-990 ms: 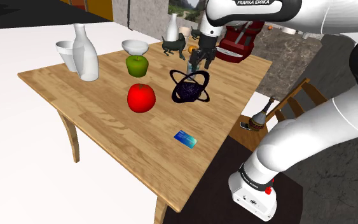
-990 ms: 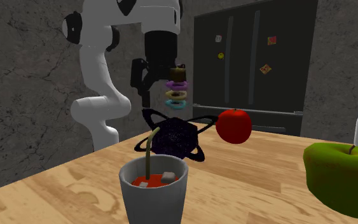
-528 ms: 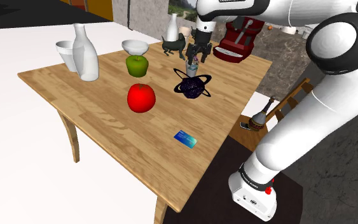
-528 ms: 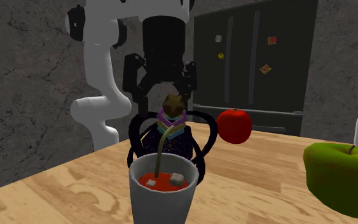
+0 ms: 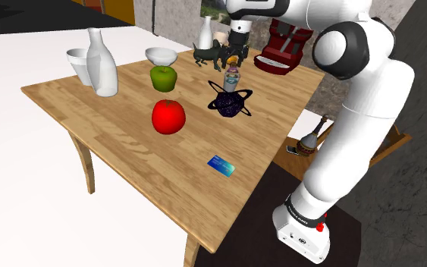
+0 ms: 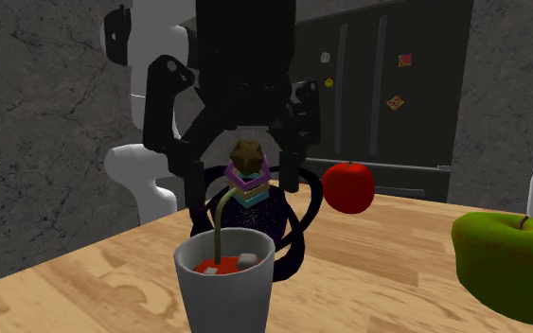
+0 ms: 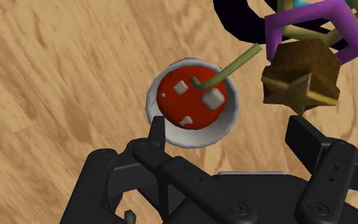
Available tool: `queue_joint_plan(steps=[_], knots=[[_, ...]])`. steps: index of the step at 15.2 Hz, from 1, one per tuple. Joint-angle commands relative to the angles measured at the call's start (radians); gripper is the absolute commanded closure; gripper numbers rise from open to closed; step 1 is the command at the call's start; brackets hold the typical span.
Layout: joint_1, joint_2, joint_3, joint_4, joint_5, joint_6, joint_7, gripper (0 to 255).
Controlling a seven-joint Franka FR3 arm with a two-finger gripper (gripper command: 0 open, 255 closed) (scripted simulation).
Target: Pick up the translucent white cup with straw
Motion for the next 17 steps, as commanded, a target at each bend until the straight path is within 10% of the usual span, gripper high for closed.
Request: queue_joint_plan(steps=[1, 12, 13, 17], knots=[[-0.018, 0.075, -0.010, 0.092, 0.014, -0.018, -0.004, 0], [-0.027, 0.119, -0.013, 0.050, 0.023, 0.067, -0.008, 0], [-0.026, 0.116, -0.013, 0.047, 0.023, 0.069, -0.007, 255], [-0.027, 0.118, -0.013, 0.049, 0.023, 0.069, -0.007, 255]])
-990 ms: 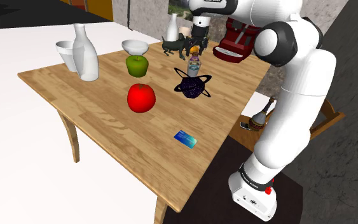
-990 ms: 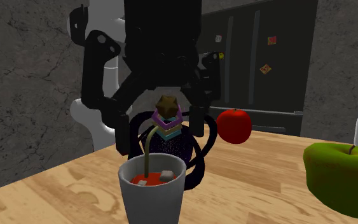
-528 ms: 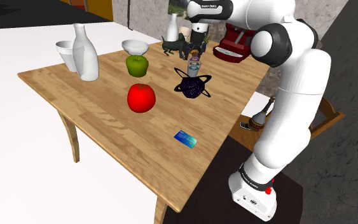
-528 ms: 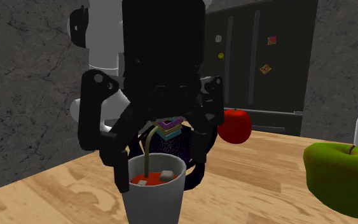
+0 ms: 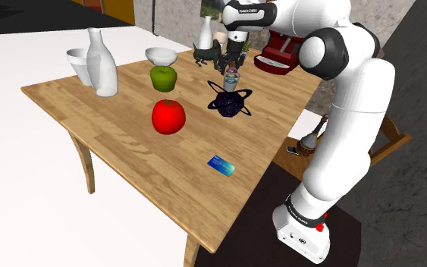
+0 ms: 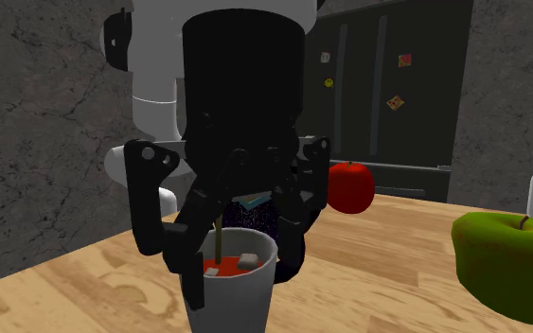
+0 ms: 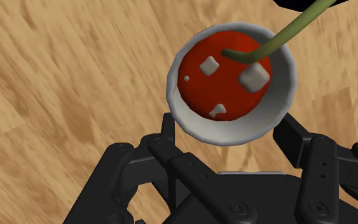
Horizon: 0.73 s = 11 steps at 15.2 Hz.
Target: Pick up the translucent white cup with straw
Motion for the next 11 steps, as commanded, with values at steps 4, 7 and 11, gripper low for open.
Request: queue_joint_plan(steps=[4, 7, 11], knots=[[0.000, 0.001, 0.000, -0.002, 0.000, 0.000, 0.000, 255], [-0.001, 0.002, 0.000, 0.028, 0.000, -0.029, 0.000, 255], [-0.003, 0.006, -0.001, 0.088, 0.001, -0.085, 0.000, 255]])
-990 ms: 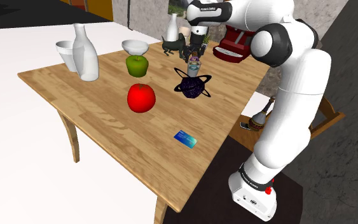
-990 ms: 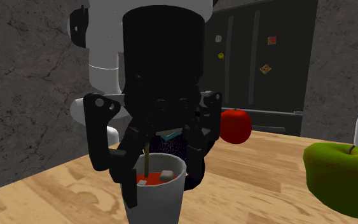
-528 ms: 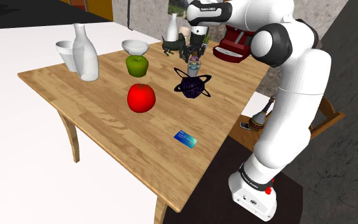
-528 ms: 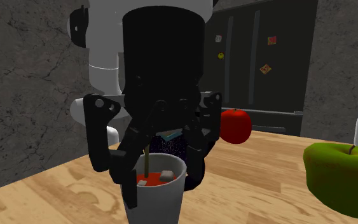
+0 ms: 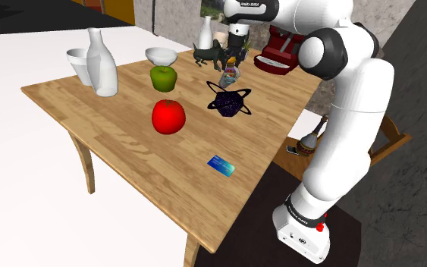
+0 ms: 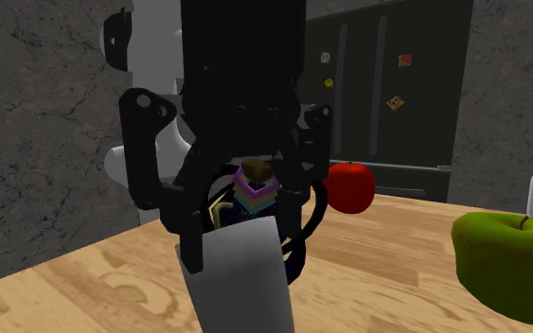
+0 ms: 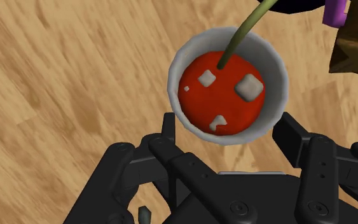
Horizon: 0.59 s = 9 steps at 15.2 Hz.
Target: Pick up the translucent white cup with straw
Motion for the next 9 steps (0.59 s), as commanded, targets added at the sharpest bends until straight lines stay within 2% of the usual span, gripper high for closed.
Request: queue_joint_plan(steps=[1, 9], knots=[[-0.001, 0.002, 0.000, 0.030, 0.000, -0.028, 0.000, 255], [-0.009, 0.028, -0.002, 0.178, 0.005, -0.150, -0.002, 255]])
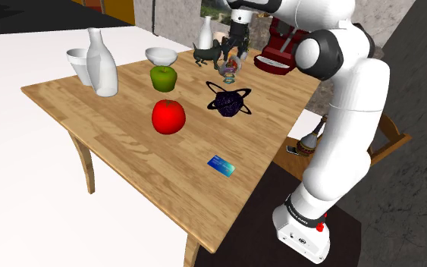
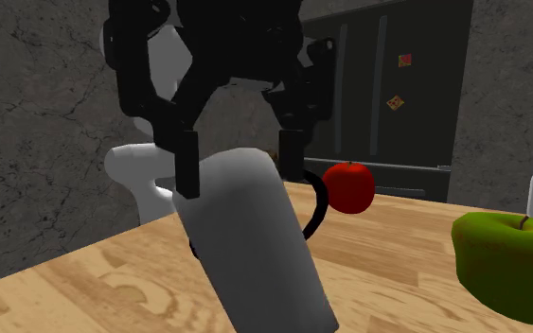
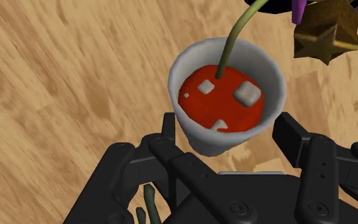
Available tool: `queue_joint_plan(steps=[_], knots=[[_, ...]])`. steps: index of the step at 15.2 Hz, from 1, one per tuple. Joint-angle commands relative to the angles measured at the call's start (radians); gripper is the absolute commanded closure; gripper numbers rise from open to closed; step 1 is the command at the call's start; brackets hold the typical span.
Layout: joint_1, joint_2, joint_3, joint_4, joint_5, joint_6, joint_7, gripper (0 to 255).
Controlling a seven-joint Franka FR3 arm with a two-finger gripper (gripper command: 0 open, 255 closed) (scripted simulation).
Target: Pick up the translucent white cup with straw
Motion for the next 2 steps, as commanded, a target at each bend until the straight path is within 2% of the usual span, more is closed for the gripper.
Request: queue_joint_plan(steps=[1, 2], knots=[[-0.001, 0.000, 0.000, 0.019, 0.000, -0.018, -0.001, 255], [-0.001, 0.000, 0.000, 0.019, 0.000, -0.018, -0.001, 255]])
